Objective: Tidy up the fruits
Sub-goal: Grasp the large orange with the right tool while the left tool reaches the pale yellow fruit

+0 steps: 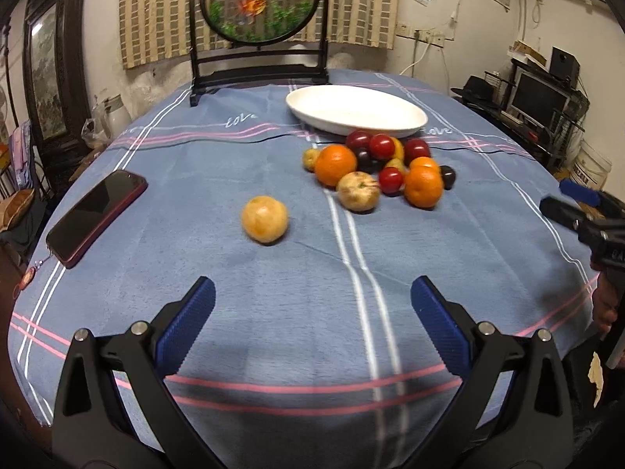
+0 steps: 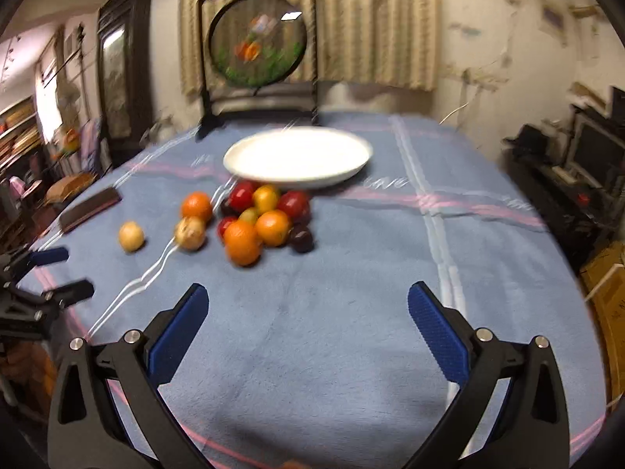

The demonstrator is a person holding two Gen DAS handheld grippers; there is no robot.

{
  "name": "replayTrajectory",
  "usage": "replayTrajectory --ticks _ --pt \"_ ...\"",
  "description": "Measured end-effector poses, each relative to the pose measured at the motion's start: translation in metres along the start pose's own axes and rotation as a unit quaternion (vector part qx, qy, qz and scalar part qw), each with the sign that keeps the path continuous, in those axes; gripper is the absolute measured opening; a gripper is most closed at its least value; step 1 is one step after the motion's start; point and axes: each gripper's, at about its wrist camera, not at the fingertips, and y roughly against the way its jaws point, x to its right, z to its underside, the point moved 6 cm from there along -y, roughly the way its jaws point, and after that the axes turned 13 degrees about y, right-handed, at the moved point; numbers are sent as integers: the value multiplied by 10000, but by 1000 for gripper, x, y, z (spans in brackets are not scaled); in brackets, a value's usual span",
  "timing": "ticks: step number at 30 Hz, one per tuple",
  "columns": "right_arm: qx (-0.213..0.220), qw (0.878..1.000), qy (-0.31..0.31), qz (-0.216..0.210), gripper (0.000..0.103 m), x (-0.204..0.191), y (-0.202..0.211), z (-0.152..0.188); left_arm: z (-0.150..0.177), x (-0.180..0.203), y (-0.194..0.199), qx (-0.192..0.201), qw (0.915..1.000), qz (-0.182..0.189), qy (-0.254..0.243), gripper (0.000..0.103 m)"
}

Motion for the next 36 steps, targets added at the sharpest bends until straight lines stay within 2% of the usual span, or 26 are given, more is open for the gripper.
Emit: replayTrajectory --ticks 3,5,7,10,14,17,28,30,36 --pt "-147 9991 16 -387 101 -10 -18 -4 -2 -9 -6 -39 9999 -13 104 101" --pt "-184 9985 64 -518 91 -17 -27 -9 -3 -15 -9 -52 9998 -3 174 101" --pt "-289 9961 3 -832 76 -24 -42 -17 -3 -20 -13 -75 9997 3 221 101" --pt "-563 9921 -112 -1116 65 -32 -63 -25 -3 -26 -16 -97 9996 9 254 101" --pt "-742 9901 -135 -1186 59 -38 -86 -35 -5 -32 -19 -109 9995 24 281 101" --pt "-873 9881 -223 -1243 50 -39 -99 -38 -8 -36 -21 -99 9994 4 322 101" --pt "-1132 9845 -339 -1300 47 -37 -126 -38 -11 -43 -31 -216 9988 -40 440 101" --pt "-1137 9846 -324 -1288 41 -37 -131 -37 -14 -42 -32 -201 9990 -79 390 101" --pt "-1070 9821 -475 -1476 37 -34 -127 -34 -41 -36 -46 -207 9996 -144 134 101"
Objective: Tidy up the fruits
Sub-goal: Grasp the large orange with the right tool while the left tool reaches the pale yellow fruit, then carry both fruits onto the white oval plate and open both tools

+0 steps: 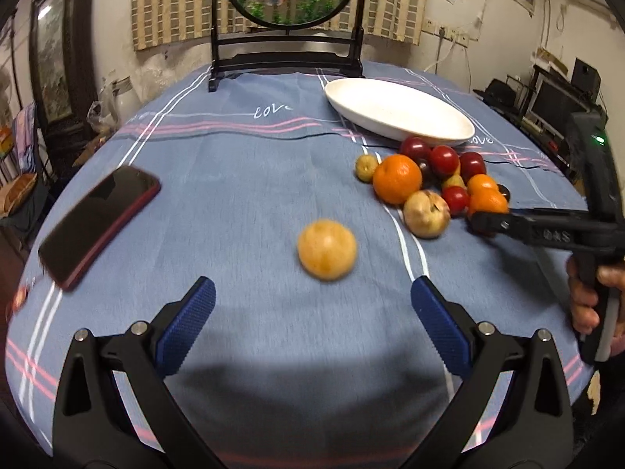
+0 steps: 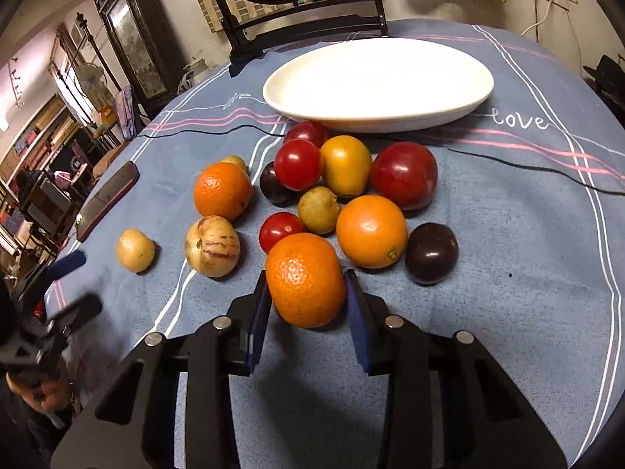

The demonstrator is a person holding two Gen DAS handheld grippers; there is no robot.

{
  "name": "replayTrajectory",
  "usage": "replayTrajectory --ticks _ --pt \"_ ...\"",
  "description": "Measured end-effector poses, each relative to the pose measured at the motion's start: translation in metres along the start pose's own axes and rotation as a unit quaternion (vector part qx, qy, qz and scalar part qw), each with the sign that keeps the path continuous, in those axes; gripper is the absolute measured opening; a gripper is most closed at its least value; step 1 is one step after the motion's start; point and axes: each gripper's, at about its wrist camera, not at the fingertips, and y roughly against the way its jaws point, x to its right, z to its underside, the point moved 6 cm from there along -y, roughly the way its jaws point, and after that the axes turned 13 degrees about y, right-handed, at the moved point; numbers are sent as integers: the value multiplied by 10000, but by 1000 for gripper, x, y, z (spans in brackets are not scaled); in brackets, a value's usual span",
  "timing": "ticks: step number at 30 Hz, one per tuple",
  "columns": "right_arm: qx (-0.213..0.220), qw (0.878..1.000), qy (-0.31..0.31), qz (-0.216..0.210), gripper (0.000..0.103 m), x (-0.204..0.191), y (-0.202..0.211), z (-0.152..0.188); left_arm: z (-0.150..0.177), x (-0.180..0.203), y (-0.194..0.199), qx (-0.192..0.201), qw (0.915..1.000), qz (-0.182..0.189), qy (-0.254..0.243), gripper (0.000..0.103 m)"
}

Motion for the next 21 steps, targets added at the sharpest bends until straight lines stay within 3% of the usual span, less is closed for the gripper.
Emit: replayTrajectory --ticks 1,6,16,18,21 --pt "10 10000 -43 -47 37 1 1 0 -4 1 -4 -48 10000 6 -51 100" --pt "97 9991 -288 -282 37 6 3 3 -14 4 -28 -395 9987 44 -307 65" --pt "156 9982 -418 -398 37 9 5 4 -13 12 -55 -757 9960 -137 -459 49" --pt "166 9983 -415 -366 37 9 7 5 -11 12 -54 -761 9959 -80 -489 39" --pt "178 9985 -383 -356 37 8 11 8 -10 14 -53 -765 9954 -119 -560 39"
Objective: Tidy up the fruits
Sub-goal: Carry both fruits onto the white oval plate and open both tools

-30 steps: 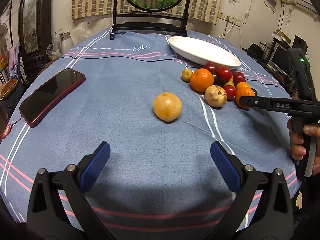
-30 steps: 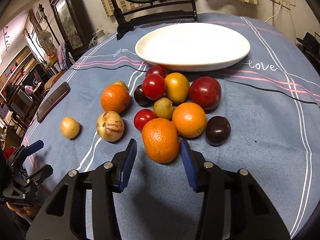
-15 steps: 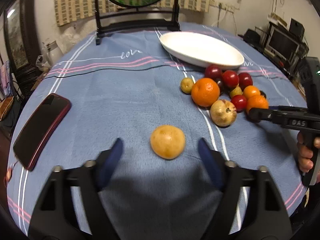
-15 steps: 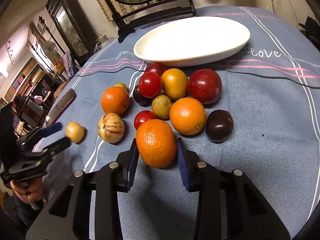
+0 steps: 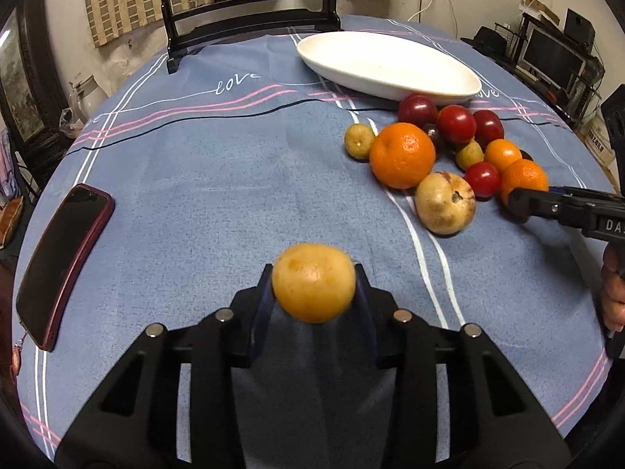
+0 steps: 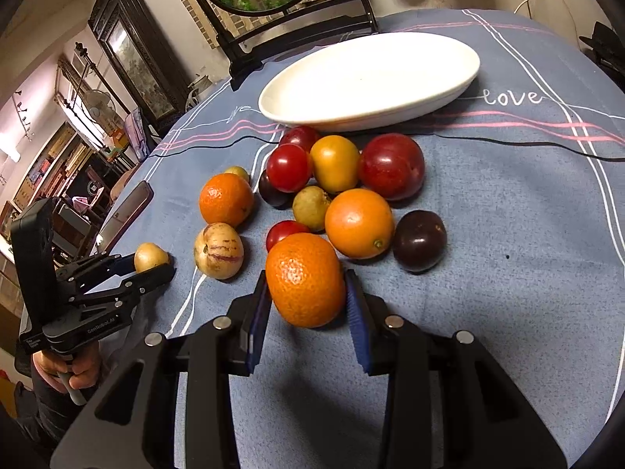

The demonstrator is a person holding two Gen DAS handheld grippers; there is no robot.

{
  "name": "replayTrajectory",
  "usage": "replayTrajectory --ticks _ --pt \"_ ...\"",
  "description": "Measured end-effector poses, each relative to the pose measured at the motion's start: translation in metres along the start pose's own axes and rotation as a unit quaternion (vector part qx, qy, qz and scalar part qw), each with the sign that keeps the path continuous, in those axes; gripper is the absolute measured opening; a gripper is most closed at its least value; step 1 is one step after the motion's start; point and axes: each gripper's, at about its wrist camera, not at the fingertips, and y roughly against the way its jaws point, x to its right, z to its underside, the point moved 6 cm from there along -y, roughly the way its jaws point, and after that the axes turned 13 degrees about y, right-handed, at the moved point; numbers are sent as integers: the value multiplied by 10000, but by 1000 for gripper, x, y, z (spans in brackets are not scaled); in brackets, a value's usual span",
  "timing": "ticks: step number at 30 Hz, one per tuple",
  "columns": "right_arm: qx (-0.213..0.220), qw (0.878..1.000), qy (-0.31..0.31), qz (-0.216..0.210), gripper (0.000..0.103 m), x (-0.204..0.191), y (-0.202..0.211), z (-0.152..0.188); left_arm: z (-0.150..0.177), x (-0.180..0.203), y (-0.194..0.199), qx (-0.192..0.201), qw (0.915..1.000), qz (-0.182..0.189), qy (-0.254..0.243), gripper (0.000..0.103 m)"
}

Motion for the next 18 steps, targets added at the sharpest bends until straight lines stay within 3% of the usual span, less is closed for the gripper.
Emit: replayTrajectory --ticks 4,7,11,14,18 --pt "88 9998 120 -120 37 -3 13 2 -3 0 6 -53 9999 91 121 39" --pt "303 9990 73 -309 37 2 30 -12 -26 5 23 183 9985 385 348 39" --pt "763 9966 147 265 37 29 41 -59 -81 33 27 596 9959 559 389 39" --pt "846 9948 -34 570 37 59 26 -92 -119 58 8 539 9937 873 456 39" --pt "686 9933 -140 919 37 91 -8 -122 -163 90 -41 371 9949 821 456 39"
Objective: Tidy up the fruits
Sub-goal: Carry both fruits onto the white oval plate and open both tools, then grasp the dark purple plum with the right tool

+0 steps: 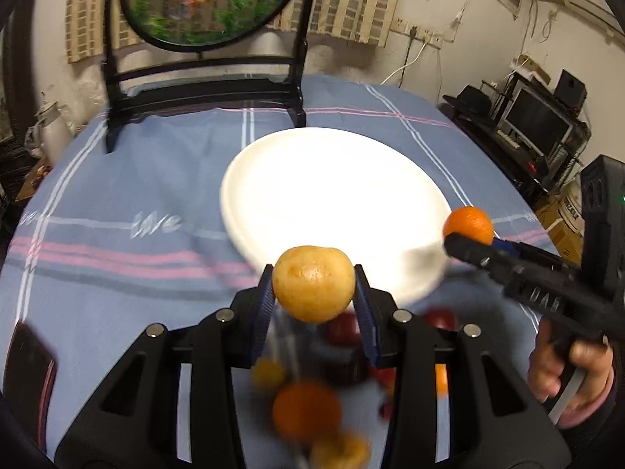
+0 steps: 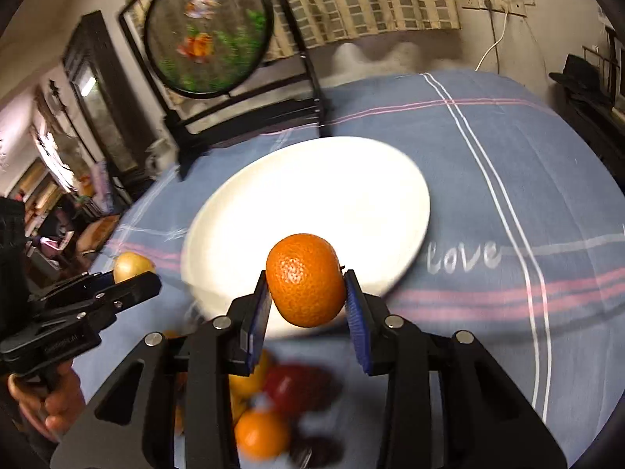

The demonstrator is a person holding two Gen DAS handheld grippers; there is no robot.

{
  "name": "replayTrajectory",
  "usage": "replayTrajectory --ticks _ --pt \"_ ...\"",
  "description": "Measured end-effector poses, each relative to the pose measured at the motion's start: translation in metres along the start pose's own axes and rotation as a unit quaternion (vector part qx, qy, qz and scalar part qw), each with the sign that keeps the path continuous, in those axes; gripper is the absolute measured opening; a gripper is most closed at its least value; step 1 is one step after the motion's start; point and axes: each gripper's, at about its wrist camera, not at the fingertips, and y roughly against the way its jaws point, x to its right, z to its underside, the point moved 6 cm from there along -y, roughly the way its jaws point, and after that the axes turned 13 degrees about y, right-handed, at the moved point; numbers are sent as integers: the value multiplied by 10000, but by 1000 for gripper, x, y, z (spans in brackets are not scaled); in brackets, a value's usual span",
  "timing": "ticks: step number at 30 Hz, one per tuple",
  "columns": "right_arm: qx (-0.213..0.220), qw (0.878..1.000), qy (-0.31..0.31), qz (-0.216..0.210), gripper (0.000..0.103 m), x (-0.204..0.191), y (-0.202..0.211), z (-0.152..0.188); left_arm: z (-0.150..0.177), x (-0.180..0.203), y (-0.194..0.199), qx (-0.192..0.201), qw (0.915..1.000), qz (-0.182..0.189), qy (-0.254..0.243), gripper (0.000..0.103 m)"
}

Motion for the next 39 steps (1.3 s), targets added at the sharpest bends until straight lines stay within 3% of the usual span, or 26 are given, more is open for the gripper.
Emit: replayTrajectory --ticks 3,8,10,12,14,16,18,20,23,26,30,33,39 --pt "-144 9998 54 101 37 8 -31 -10 -13 6 -37 -210 9996 -200 -13 39" --pt "-416 9990 152 53 38 10 -52 -11 -17 4 -63 -371 9988 -310 31 41" --pt "-498 9985 216 57 39 10 -56 -9 -18 2 -68 -353 9984 -446 -15 56" --pt "-478 9983 315 84 43 6 -54 -9 -20 2 -64 -150 9983 -558 -33 80" --pt "-484 9983 325 67 46 3 -51 -7 -22 1 -54 33 9981 -608 -78 86" --pt "-450 9986 286 40 58 1 -41 -8 -19 2 -37 125 9988 -477 -78 90" --pt "-242 9994 238 91 61 0 -25 -10 -16 1 -17 302 9991 -308 -26 96" --pt "76 9988 241 418 61 -1 -2 -12 -10 -3 7 647 9976 -236 20 99" --pt "337 9952 432 808 61 -6 22 -8 8 -11 33 940 9953 -217 -8 100" --pt "623 9924 534 914 62 -10 42 5 28 -20 47 821 9961 -288 113 101" --pt "367 9951 573 719 62 -12 48 23 55 -29 62 734 9971 -48 211 101" --pt "18 9956 594 720 62 -12 47 42 74 -40 66 709 9966 -265 314 101" --pt "33 9928 798 891 62 -24 59 71 111 -47 78 480 9984 -246 138 101"
